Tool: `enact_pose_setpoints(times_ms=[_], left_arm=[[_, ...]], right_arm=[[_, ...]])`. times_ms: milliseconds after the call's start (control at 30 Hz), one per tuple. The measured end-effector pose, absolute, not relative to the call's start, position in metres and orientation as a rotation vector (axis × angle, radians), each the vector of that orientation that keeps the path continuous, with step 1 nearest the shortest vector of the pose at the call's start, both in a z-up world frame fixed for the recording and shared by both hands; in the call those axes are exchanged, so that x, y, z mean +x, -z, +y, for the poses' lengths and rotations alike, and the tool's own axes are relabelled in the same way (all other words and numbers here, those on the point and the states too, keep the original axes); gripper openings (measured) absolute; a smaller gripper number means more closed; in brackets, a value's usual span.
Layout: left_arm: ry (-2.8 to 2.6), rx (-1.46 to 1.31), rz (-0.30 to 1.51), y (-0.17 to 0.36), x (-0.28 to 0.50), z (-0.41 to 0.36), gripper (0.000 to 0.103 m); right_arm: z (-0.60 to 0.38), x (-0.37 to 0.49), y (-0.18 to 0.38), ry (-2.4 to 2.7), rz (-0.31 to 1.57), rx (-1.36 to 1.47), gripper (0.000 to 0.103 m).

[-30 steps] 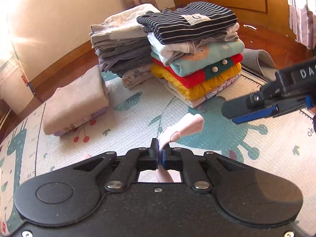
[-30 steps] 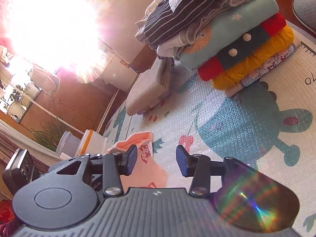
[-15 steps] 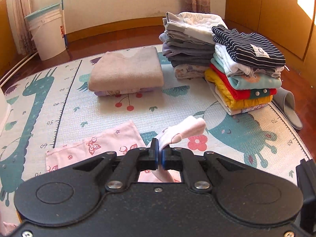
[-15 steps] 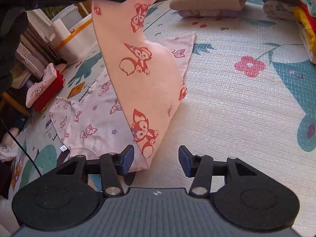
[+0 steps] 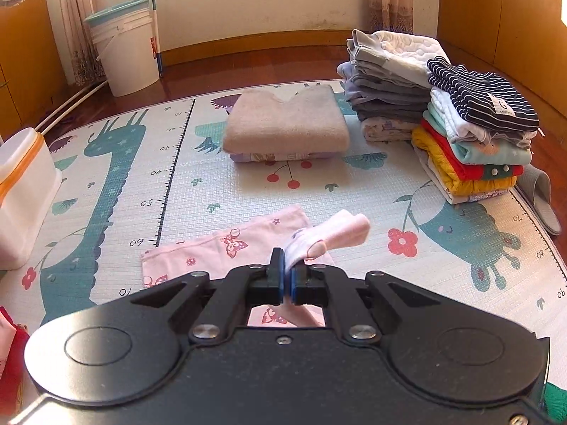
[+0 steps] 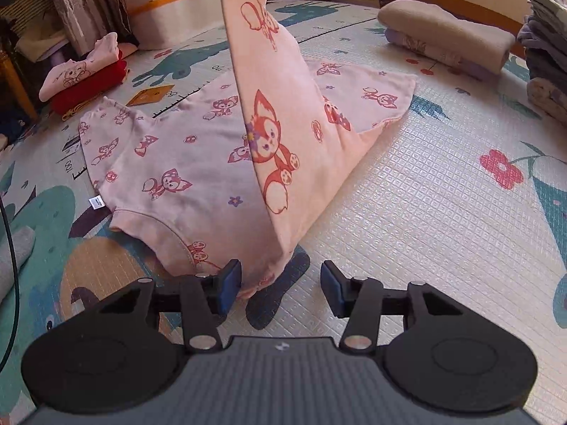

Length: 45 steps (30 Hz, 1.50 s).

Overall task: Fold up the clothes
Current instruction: 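Lift the shirt side with the left gripper and fold it over the body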

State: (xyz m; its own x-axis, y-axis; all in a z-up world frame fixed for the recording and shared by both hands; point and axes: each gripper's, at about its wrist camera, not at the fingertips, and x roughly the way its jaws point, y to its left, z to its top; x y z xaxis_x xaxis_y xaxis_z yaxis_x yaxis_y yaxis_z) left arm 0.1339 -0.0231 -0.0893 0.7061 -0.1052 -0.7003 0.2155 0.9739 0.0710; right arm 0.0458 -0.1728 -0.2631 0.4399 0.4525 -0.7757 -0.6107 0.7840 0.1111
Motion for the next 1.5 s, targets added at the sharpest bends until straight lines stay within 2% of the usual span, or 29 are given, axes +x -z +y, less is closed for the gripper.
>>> enact_pose_setpoints(times_ms=[133, 200, 367, 667, 900, 933, 1100, 1500], left_arm=[[0.135, 0.155, 0.790, 0.094, 0.129, -0.001, 0.003], [0.113, 0.156, 0.801, 0.097, 0.127, 0.010, 0.003], [0.067, 0.155, 0.823, 0.106, 0.123, 0.037, 0.003], [0.043, 0.116, 0.840, 0.117, 0.124, 0.066, 0.003], [-0.041, -0.045, 0.959, 0.169, 0.145, 0.099, 0.006], [-0.058, -0.077, 0.977, 0.176, 0.148, 0.108, 0.008], [-0.125, -0.135, 1.021, 0.200, 0.161, 0.141, 0.031], [-0.040, -0.148, 1.121, 0.238, 0.180, 0.164, 0.032]], right_arm=[[-0.171, 0.043, 0.262, -0.679, 0.881, -0.209, 0.044], [-0.170, 0.041, 0.261, -0.690, 0.872, -0.215, 0.034], [-0.165, 0.036, 0.261, -0.710, 0.841, -0.261, 0.027], [-0.165, 0.032, 0.261, -0.722, 0.819, -0.296, 0.026], [-0.166, 0.031, 0.261, -0.723, 0.818, -0.292, 0.026], [-0.166, 0.031, 0.262, -0.723, 0.818, -0.292, 0.026], [-0.166, 0.031, 0.262, -0.724, 0.818, -0.289, 0.026], [-0.169, 0.032, 0.265, -0.735, 0.819, -0.251, 0.027]])
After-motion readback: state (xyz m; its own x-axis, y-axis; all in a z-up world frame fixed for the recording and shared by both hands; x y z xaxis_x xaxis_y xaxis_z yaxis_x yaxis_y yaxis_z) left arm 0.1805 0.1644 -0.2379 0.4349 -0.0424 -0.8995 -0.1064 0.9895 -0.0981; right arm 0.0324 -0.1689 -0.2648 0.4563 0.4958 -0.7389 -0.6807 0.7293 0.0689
